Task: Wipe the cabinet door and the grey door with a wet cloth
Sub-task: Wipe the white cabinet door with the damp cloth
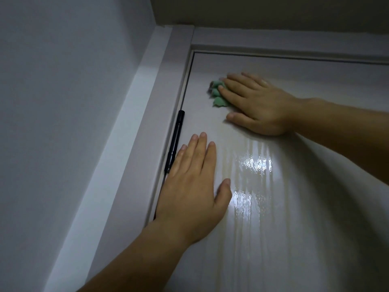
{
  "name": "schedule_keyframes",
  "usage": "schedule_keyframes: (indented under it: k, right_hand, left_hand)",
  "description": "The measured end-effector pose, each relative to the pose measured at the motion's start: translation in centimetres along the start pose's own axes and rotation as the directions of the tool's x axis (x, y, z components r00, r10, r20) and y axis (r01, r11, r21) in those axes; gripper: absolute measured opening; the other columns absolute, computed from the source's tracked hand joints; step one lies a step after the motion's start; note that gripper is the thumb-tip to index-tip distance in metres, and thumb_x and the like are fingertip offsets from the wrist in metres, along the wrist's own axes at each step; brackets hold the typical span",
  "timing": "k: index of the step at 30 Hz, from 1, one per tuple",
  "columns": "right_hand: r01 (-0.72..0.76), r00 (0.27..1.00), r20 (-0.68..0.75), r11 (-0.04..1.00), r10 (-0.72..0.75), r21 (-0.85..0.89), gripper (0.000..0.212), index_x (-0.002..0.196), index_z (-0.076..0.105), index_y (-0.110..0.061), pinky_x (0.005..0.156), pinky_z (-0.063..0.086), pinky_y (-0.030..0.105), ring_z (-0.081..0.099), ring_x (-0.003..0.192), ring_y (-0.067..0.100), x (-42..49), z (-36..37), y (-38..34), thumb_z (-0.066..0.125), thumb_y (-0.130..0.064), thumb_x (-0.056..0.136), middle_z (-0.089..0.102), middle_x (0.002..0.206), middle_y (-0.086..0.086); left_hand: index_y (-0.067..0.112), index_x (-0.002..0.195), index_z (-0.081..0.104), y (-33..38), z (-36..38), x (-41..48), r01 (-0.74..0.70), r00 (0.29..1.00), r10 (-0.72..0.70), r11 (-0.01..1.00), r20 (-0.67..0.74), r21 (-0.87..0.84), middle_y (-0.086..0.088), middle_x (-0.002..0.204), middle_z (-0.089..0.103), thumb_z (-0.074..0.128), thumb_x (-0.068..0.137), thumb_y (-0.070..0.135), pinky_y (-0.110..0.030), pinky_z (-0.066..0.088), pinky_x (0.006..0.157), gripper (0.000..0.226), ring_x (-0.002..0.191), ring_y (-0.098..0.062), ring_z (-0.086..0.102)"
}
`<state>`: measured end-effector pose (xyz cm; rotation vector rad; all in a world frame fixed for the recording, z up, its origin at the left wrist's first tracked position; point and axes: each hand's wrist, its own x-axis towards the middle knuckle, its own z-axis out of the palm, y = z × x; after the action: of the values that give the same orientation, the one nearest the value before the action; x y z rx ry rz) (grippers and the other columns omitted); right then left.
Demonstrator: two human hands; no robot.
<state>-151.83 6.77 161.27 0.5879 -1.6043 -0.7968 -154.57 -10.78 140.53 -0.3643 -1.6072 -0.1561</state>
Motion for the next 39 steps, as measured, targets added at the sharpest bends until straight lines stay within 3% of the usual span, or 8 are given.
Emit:
schedule_keyframes:
  k: [4,9,15,21,26,28,33,39]
  right_hand:
    - [-0.100,0.995,0.011,0.979,0.100,0.176,0.088,0.162,-0.004,-0.025,0.127,0.002,0.044,-0.014,0.155,0.015,1.8,-0.2,1.3,0.004,-0.074,0.088,-0.016,0.169,-0.004]
    - [0.040,0.999,0.013,0.980,-0.044,0.197,0.070,0.160,-0.003,-0.041,0.120,-0.005,0.031,-0.013,0.153,0.008,0.2,0.2,0.6,0.005,-0.066,0.095,-0.014,0.168,-0.015]
    - [-0.358,0.933,0.043,0.905,0.358,0.232,0.063,0.161,-0.004,-0.033,0.125,-0.001,0.040,-0.006,0.157,0.019,3.0,-0.1,4.8,0.011,-0.058,0.105,-0.010,0.170,-0.007]
    - [0.024,1.000,0.007,0.974,-0.026,0.227,0.070,0.160,-0.007,-0.035,0.122,-0.008,0.033,-0.015,0.151,0.006,-2.4,0.5,0.3,0.004,-0.062,0.097,-0.015,0.168,-0.012]
    - [-0.340,0.939,0.043,0.910,0.340,0.236,0.061,0.162,-0.001,-0.031,0.125,-0.004,0.039,-0.006,0.157,0.020,0.8,0.4,6.1,0.012,-0.054,0.107,-0.010,0.171,-0.003]
    - [-0.276,0.961,0.038,0.931,0.275,0.238,0.062,0.162,-0.002,-0.031,0.125,-0.005,0.039,-0.008,0.157,0.020,-0.5,0.6,4.0,0.010,-0.055,0.106,-0.011,0.170,-0.003]
    - [0.113,0.994,-0.036,0.968,-0.107,0.226,0.067,0.161,-0.004,-0.034,0.123,-0.008,0.034,-0.013,0.154,0.011,-6.2,1.4,-0.6,0.005,-0.057,0.099,-0.014,0.169,-0.009]
    - [-0.354,0.935,0.039,0.911,0.354,0.210,0.060,0.162,0.000,-0.028,0.126,-0.002,0.042,-0.005,0.157,0.023,-2.3,1.3,7.1,0.014,-0.050,0.108,-0.009,0.171,0.000]
  left_hand:
    - [0.016,0.164,0.009,-0.1,0.2,0.0,0.000,1.000,0.000,1.000,-0.006,0.006,-0.003,0.172,0.000,0.021,0.098,0.055,-0.038,0.001,0.129,0.077,0.158,-0.015,-0.008]
    - [0.016,0.163,0.009,-0.1,0.2,0.1,-0.002,1.000,0.002,1.000,-0.008,0.010,-0.004,0.172,0.001,0.022,0.098,0.055,-0.037,0.000,0.128,0.077,0.158,-0.015,-0.007]
    - [0.018,0.164,0.007,-0.1,0.2,0.1,0.003,1.000,-0.003,1.000,0.000,0.014,-0.002,0.172,-0.002,0.019,0.098,0.056,-0.033,-0.005,0.127,0.077,0.158,-0.014,-0.008]
    - [0.030,0.164,0.010,0.5,-0.2,0.3,0.030,0.999,-0.030,0.999,0.019,-0.014,0.001,0.173,-0.001,0.016,0.098,0.058,-0.037,-0.006,0.128,0.071,0.158,-0.014,-0.010]
    - [0.032,0.163,0.016,1.7,-0.3,0.7,0.078,0.997,-0.077,0.996,0.023,-0.034,0.005,0.172,0.003,0.012,0.096,0.060,-0.042,-0.005,0.129,0.072,0.158,-0.014,-0.010]
    - [0.030,0.163,0.017,1.6,-0.2,0.7,0.078,0.997,-0.078,0.997,0.024,-0.018,0.004,0.172,0.004,0.013,0.097,0.060,-0.043,-0.004,0.129,0.072,0.158,-0.015,-0.009]
    - [0.030,0.163,0.016,2.3,-0.2,0.9,0.113,0.993,-0.113,0.993,0.024,0.031,0.000,0.172,0.005,0.015,0.097,0.060,-0.046,-0.001,0.129,0.073,0.158,-0.019,-0.006]
    - [0.033,0.162,0.013,4.0,0.1,2.1,0.082,0.995,-0.085,0.995,0.059,0.054,0.002,0.172,0.003,0.012,0.096,0.059,-0.052,-0.003,0.128,0.071,0.158,-0.018,-0.007]
